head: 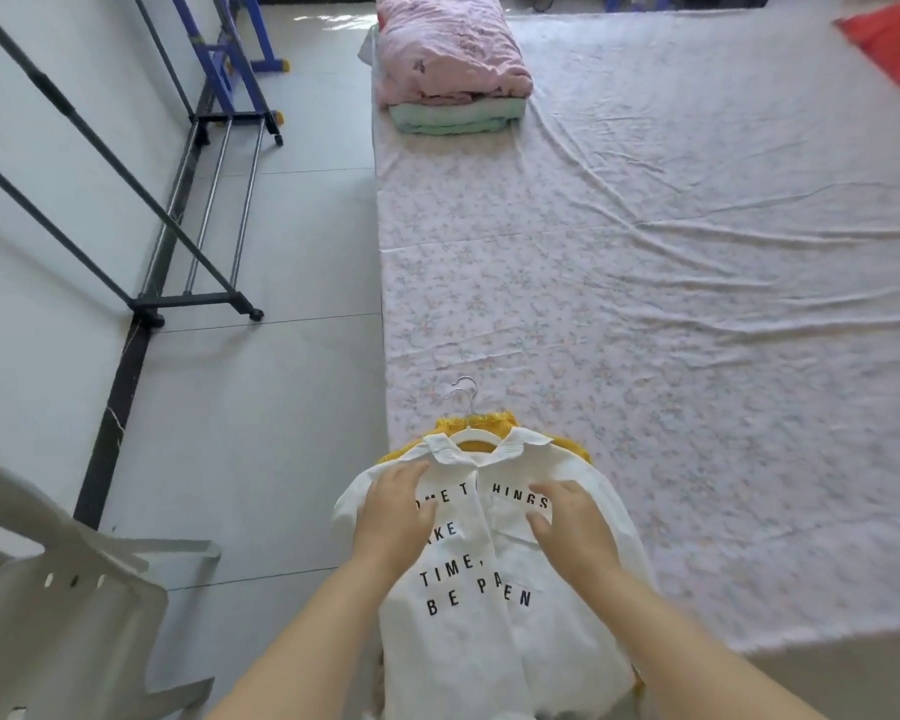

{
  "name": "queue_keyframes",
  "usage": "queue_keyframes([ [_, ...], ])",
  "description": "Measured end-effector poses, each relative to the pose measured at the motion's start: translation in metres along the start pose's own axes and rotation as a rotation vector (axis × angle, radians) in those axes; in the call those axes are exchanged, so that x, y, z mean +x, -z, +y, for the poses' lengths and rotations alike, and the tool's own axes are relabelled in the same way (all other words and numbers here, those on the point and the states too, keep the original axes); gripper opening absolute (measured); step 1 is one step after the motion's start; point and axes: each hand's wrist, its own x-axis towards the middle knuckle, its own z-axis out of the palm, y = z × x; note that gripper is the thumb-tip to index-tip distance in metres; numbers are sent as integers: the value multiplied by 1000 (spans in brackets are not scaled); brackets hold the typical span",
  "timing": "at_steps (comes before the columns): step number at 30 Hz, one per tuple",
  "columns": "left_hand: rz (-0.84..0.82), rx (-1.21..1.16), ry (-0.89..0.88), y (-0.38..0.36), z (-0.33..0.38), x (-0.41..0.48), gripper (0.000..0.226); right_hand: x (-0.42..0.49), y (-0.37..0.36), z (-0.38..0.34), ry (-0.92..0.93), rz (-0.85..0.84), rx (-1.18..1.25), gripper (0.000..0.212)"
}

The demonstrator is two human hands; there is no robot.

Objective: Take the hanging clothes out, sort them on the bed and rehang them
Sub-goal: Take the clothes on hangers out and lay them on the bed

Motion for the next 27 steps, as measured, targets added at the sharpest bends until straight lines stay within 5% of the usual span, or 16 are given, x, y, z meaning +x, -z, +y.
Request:
queue_keyframes([
  [10, -208, 214, -333, 21, 30, -2, 40, -83, 20, 13, -176, 216, 40, 38],
  [27, -643, 807, -1178, -92, 183, -180, 46, -391, -19, 131, -912, 594, 177, 40],
])
